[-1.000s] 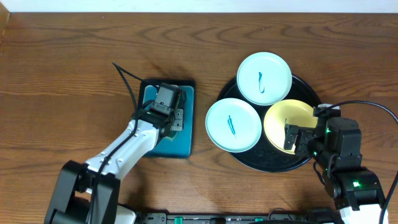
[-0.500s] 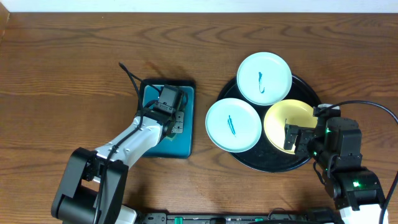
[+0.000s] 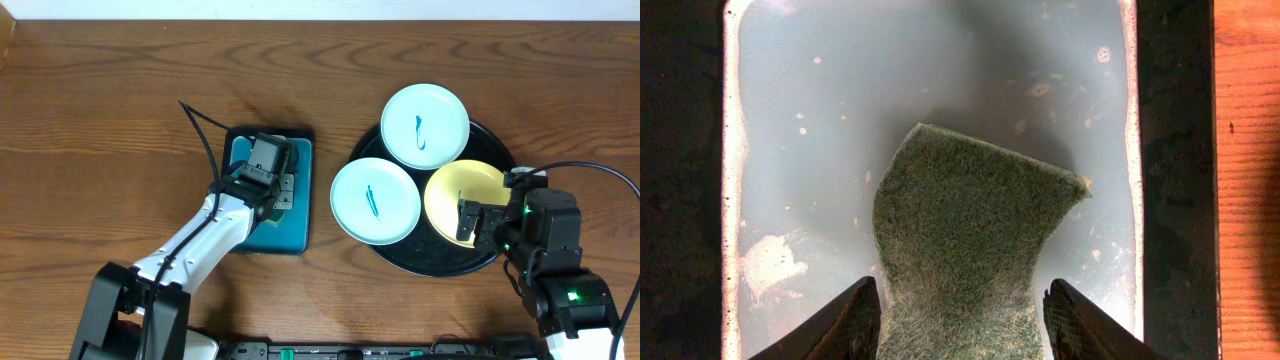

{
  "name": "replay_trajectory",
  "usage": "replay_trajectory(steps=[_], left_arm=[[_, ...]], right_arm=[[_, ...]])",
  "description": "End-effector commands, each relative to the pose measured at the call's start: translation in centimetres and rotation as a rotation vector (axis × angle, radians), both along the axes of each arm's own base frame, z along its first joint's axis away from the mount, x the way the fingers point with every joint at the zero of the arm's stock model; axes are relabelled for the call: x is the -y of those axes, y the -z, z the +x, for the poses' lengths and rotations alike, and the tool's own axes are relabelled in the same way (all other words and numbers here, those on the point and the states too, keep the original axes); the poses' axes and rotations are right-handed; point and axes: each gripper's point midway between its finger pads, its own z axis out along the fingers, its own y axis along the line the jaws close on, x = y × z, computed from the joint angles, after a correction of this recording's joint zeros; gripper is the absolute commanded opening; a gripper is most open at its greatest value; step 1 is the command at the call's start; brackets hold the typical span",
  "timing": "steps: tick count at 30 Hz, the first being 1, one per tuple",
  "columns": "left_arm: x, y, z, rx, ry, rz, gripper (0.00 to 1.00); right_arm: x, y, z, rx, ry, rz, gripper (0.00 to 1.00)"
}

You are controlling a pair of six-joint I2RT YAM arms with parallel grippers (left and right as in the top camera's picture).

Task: Clean dirty plates on tray and stack at the side
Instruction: 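Lower the left gripper and pinch the green sponge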

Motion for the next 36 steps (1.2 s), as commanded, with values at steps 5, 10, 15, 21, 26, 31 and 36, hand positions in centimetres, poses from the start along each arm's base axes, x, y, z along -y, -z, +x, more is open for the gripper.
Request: replay_trajectory(steps=[5, 10, 15, 21, 26, 31, 36], left_arm=[[-0.7, 1.4, -0.5, -0.040, -0.037, 0.016, 0.54], [-0.8, 2.6, -0.8, -0.075, -0.037, 0.031, 0.51], [-0.8, 3.2, -0.9, -0.088, -0.037, 0.037, 0.48], [-2.0, 3.0, -0.6, -0.066, -0.099, 0.082, 0.46], [-2.0, 3.0, -0.6, -0.065, -0.110, 0.076, 0.46], [-1.9, 3.0, -0.6, -0.068, -0.111, 0.072, 0.46], [-1.9, 3.0, -0.6, -0.067, -0.131, 0.062, 0.46]], right_arm=[[0.0, -0.8, 0.2, 0.016, 0.011, 0.012, 0.99], [0.0, -0.8, 0.2, 0.017, 0.011, 0.012, 0.99], [0.0, -0.8, 0.2, 0.016, 0.011, 0.012, 0.99], [0.0, -0.8, 0.2, 0.016, 0.011, 0.012, 0.99], [0.0, -0.7, 0.2, 0.015, 0.011, 0.012, 0.99], [0.0, -0.7, 0.2, 0.015, 0.011, 0.012, 0.99], [0.1, -0.7, 0.2, 0.012, 0.011, 0.012, 0.99]])
